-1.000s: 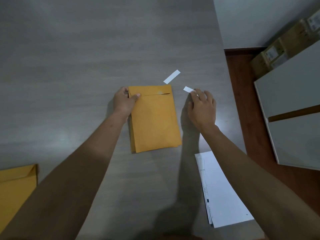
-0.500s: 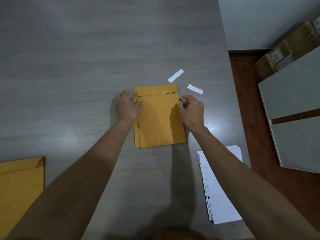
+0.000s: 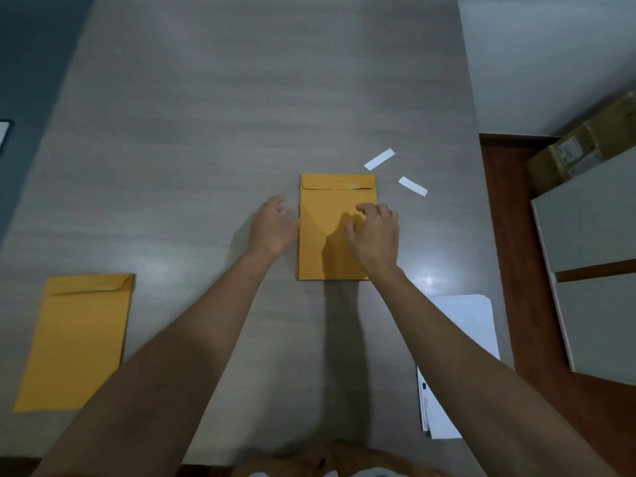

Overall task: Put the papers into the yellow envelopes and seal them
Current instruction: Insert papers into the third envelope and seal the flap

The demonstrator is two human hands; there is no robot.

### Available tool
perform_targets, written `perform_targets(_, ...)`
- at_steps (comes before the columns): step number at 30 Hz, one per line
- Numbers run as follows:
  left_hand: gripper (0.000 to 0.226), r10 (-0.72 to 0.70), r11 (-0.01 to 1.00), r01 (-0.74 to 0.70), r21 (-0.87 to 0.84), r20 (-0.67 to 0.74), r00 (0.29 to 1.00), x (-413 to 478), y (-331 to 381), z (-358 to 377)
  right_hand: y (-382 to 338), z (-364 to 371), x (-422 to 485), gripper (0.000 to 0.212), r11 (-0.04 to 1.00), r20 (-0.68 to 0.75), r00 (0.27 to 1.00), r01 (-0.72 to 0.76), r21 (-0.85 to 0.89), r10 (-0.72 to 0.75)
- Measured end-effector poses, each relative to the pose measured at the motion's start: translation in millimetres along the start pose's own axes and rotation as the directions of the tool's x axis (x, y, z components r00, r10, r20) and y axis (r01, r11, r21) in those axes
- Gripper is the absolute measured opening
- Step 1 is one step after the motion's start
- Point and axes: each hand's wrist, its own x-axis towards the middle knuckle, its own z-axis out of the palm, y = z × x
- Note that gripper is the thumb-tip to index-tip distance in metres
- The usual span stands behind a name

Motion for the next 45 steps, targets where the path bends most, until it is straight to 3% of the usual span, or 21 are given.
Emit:
perform_targets(6, 0.052, 0.041, 0.997, -0.033, 0.063, -0.137, 0.990, -48, -59, -50, -68, 37, -55, 0.034, 0.983, 0.089, 0.981, 0.169, 0.069, -0.175)
perform_targets(13, 0.046, 0.038, 0.994, -0.016, 0.106, -0.204, 0.978, -92, -139, -118, -161, 89, -118, 0.035, 0.964, 0.203, 0.945, 0.231, 0.135, -0.255)
perform_targets(21, 0.047, -0.038, 0.971, 0.108, 0.213, -0.309, 0.950, -113, -244, -228, -265, 152, -172, 0.036, 0.984, 0.388, 0.916, 0.036, 0.172, -0.101)
perform_targets(25, 0.050, -0.170, 0.934, 0.265, 0.241, -0.352, 0.921, -123, -287, -265, -297, 173, -196, 0.023, 0.994, 0.485, 0.875, -0.035, 0.101, -0.018)
perform_targets(28, 0.057, -0.286, 0.915, 0.347, 0.204, -0.275, 0.918, -126, -307, -278, -307, 186, -213, 0.035, 0.995, 0.540, 0.841, -0.086, 0.053, 0.044)
perform_targets(33, 0.058, -0.288, 0.937, 0.321, 0.139, -0.215, 0.933, -127, -320, -280, -315, 195, -232, 0.023, 0.993, 0.587, 0.807, -0.112, 0.047, 0.063)
perform_targets(39, 0.061, -0.327, 0.934, 0.348, 0.085, -0.194, 0.925, -127, -322, -281, -317, 197, -241, 0.035, 0.913, 0.577, 0.795, -0.359, 0.196, 0.188)
perform_targets(42, 0.059, -0.312, 0.941, 0.331, 0.075, -0.196, 0.930, -125, -325, -282, -319, 195, -243, 0.035, 0.926, 0.549, 0.816, -0.330, 0.184, 0.182)
perform_targets(45, 0.060, -0.319, 0.941, 0.335, 0.050, -0.203, 0.926, -124, -330, -282, -321, 191, -243, 0.012, 0.937, 0.520, 0.840, -0.291, 0.193, 0.154)
